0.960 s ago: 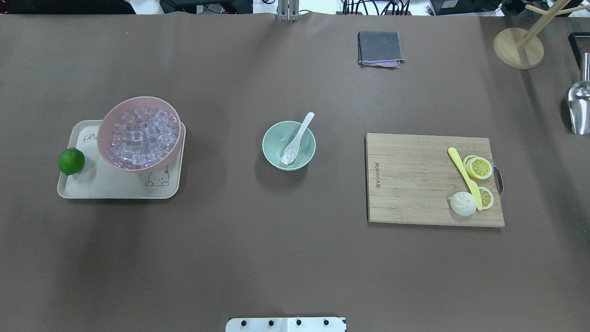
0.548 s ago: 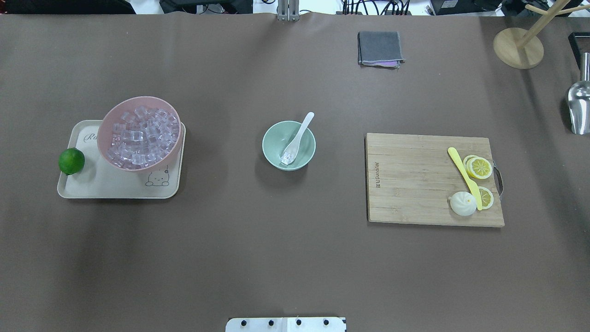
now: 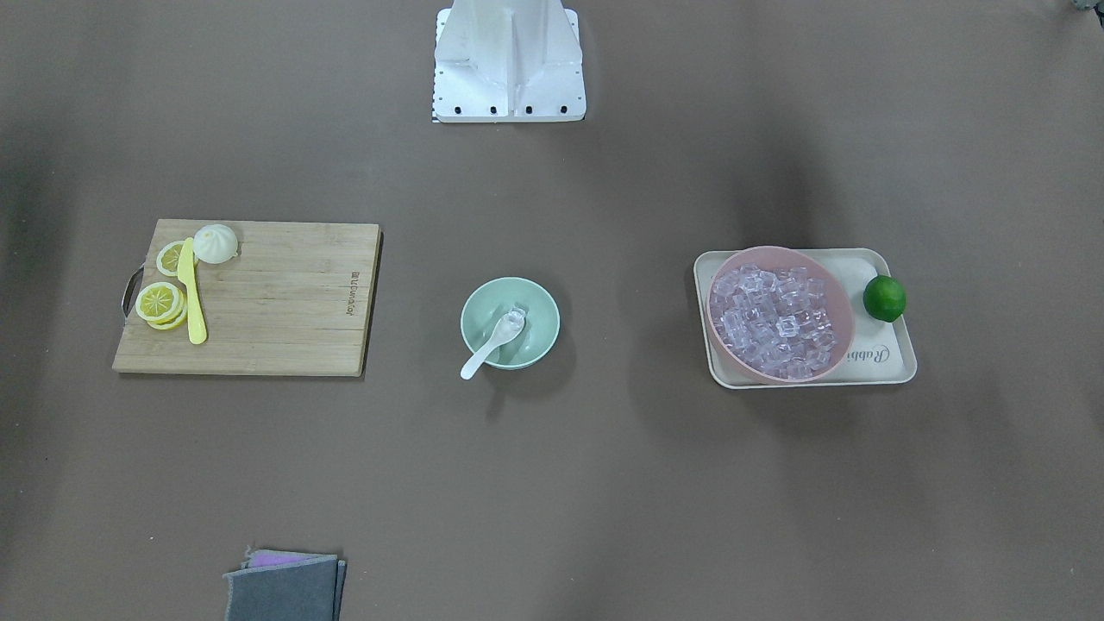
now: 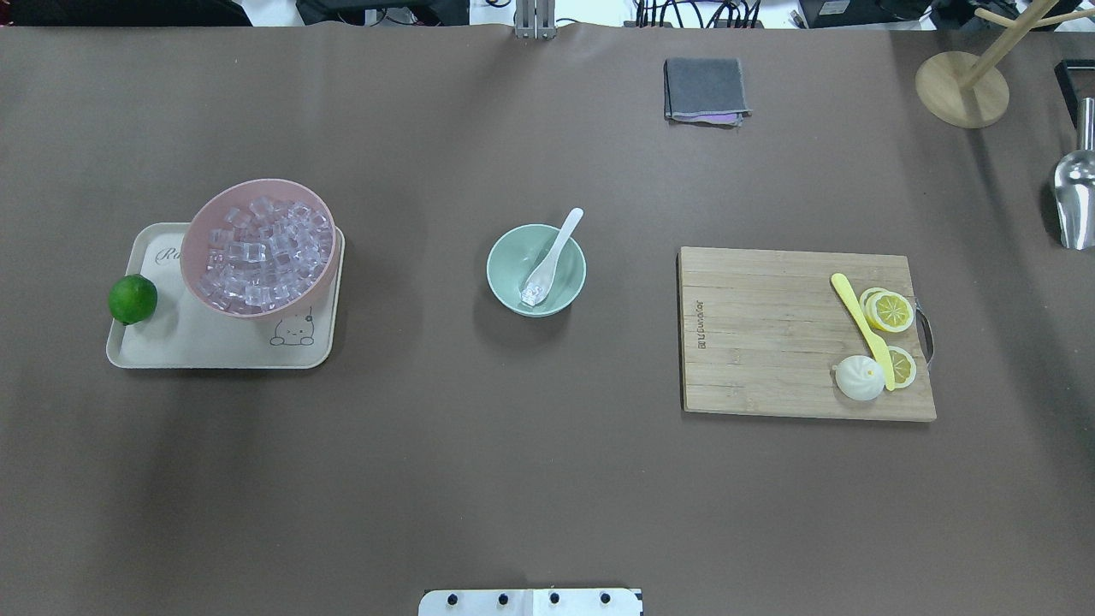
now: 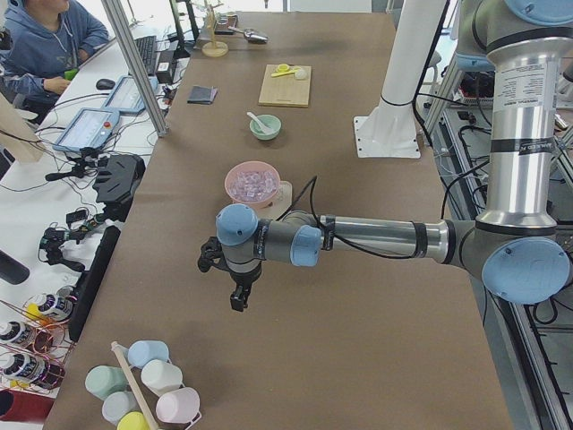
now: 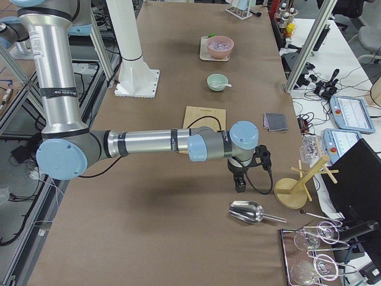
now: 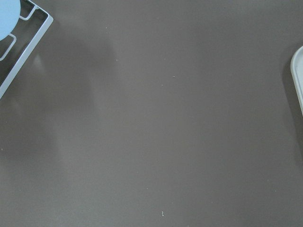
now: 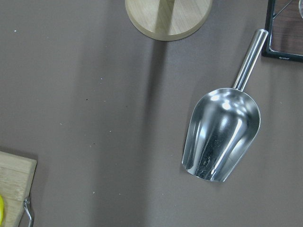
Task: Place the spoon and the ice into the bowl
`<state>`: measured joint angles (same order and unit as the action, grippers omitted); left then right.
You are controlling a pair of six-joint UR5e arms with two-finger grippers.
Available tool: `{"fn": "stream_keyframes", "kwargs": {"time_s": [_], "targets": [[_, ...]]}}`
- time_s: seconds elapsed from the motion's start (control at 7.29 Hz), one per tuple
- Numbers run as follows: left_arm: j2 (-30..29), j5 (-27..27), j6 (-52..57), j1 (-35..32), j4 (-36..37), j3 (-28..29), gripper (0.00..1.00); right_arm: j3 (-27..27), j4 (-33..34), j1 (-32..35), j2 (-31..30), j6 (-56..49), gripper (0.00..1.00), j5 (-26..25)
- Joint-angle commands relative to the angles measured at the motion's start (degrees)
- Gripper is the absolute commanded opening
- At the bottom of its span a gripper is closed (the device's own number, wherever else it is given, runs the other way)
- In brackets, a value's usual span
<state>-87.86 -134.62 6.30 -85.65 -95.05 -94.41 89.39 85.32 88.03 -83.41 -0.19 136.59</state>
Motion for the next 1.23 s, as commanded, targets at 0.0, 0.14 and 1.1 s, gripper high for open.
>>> {"fn": "stream_keyframes", "kwargs": {"time_s": [0.0,0.14,1.1], "targets": [[0.2,0.0,0.0,0.0,0.0,0.0,0.99,0.1,0.0,0.0,0.0,0.0,1.0,-0.2],[0.2,0.0,0.0,0.0,0.0,0.1,0.99,0.0,0.0,0.3,-0.1,0.0,1.0,0.3],[0.7,0.1,0.1,0.0,-0.1,-0.3,0.99,-0.8,0.2,0.3,-0.6,-4.1,1.0,-3.7]]}}
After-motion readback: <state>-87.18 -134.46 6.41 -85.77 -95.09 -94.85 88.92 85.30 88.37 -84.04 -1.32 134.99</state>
